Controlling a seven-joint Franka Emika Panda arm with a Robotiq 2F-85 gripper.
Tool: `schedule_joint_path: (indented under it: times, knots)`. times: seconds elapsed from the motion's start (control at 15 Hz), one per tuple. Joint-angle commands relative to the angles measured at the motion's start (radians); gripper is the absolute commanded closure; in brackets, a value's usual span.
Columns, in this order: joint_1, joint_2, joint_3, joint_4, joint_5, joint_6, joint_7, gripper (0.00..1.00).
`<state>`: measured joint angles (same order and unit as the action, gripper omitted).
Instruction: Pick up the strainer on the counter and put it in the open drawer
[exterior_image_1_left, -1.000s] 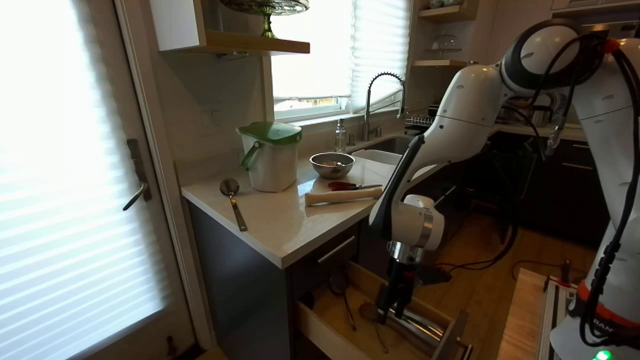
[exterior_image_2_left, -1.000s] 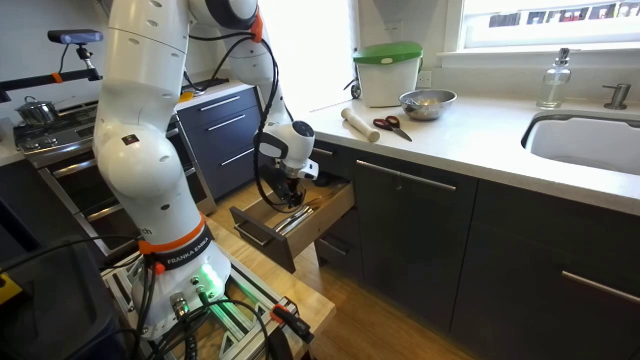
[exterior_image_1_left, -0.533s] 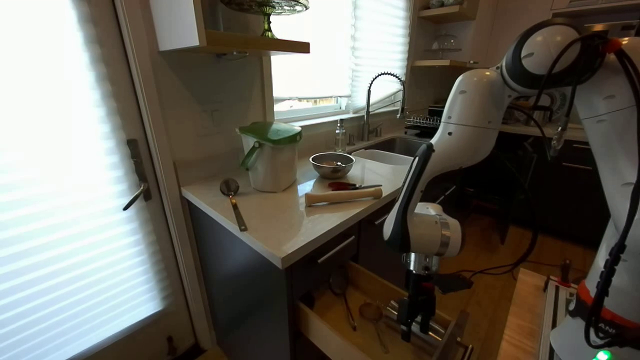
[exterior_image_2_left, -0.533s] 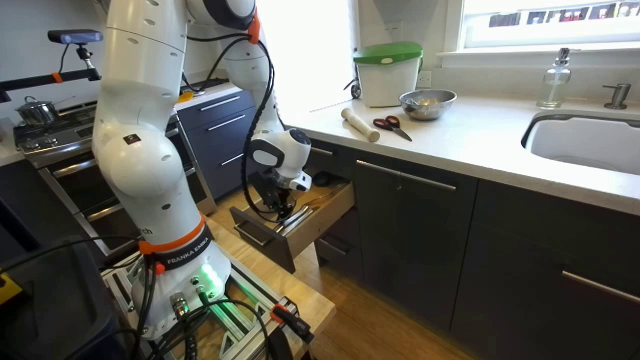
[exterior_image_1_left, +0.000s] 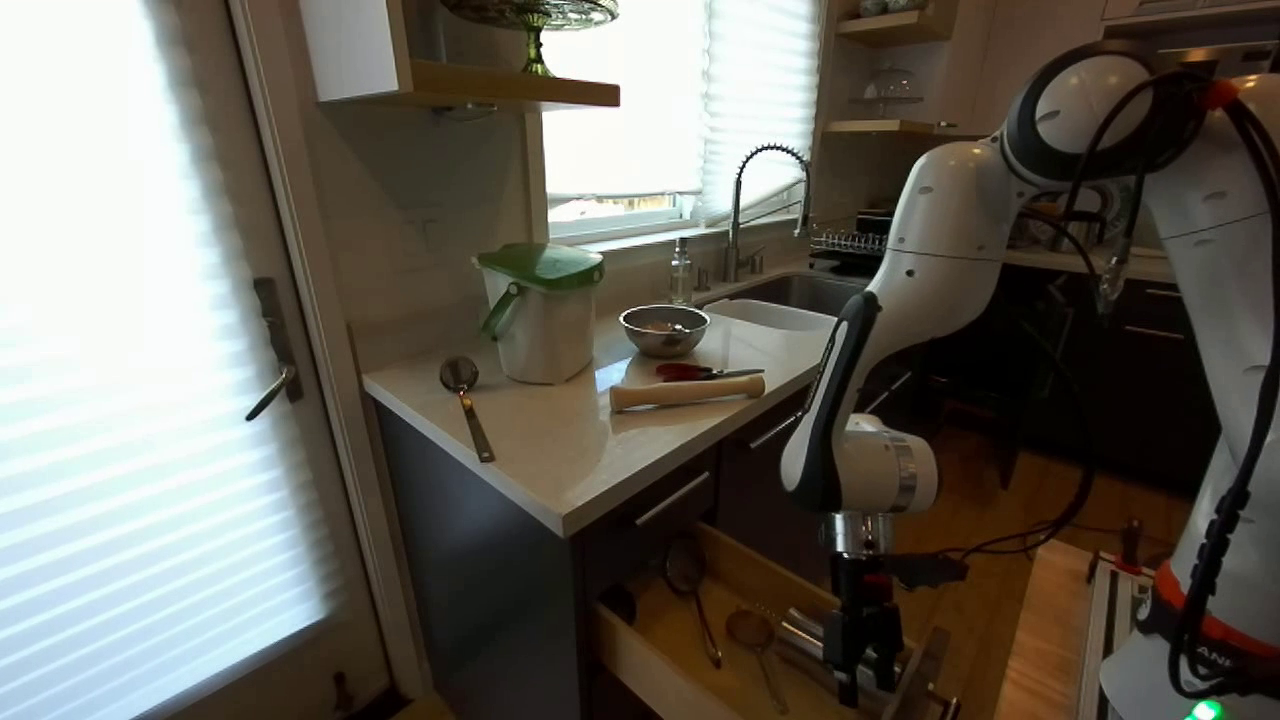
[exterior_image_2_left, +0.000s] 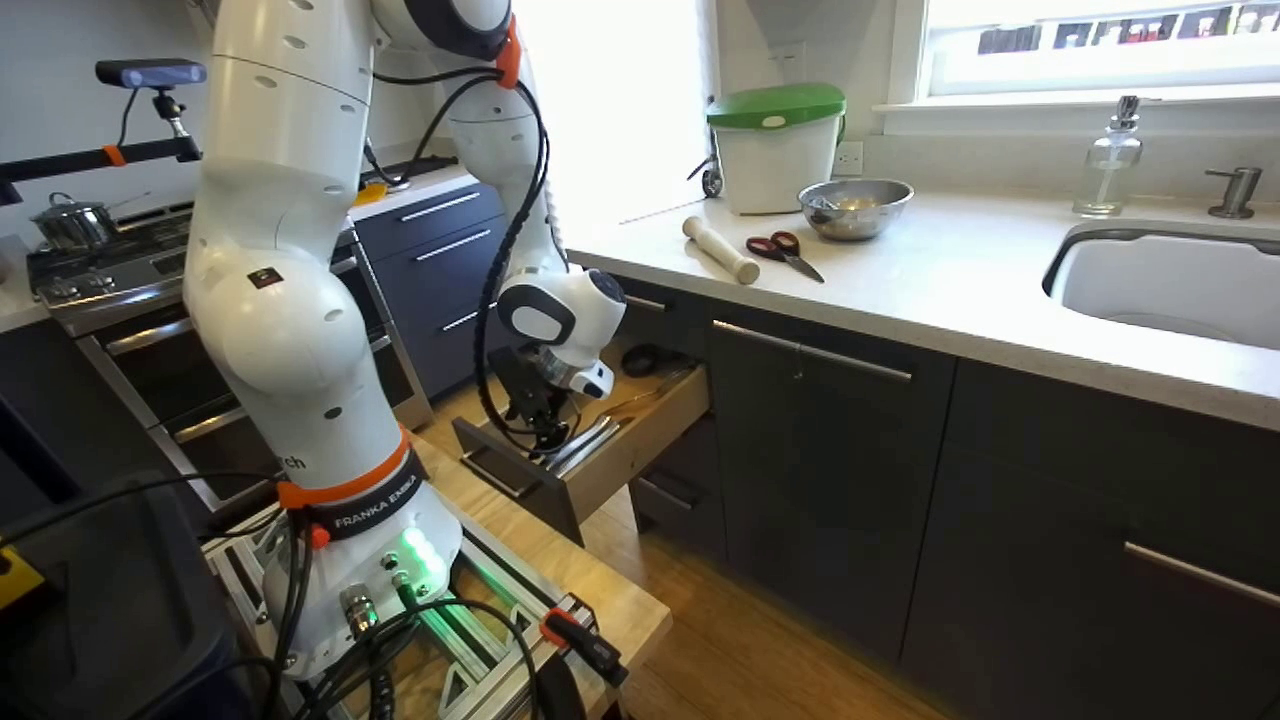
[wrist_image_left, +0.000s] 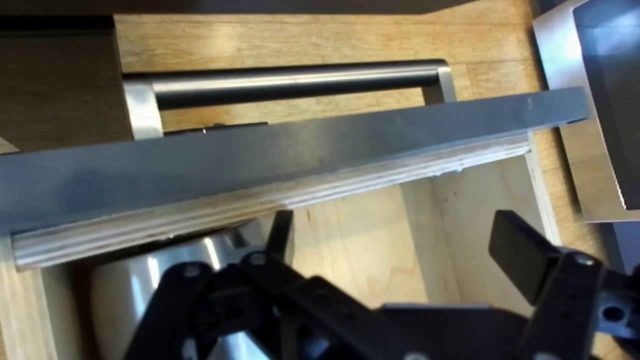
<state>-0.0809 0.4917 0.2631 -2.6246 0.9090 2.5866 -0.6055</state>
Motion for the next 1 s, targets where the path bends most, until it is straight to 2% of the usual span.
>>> schedule_joint_path:
  times: [0.0,0.4,0.67,0.8,0.93]
  knots:
    - [0.036,-0.025,-0.051,-0.021,-0.099,-0.104,0.091,0.0]
    - [0.028,-0.019,-0.076,-0.01,-0.202,-0.244,0.158,0.0]
    - [0.023,-0.014,-0.086,0.006,-0.237,-0.299,0.175,0.0]
    - [0.015,-0.045,-0.077,-0.007,-0.204,-0.262,0.151,0.0]
    - [-0.004,-0.122,-0.049,-0.051,-0.119,-0.171,0.076,0.0]
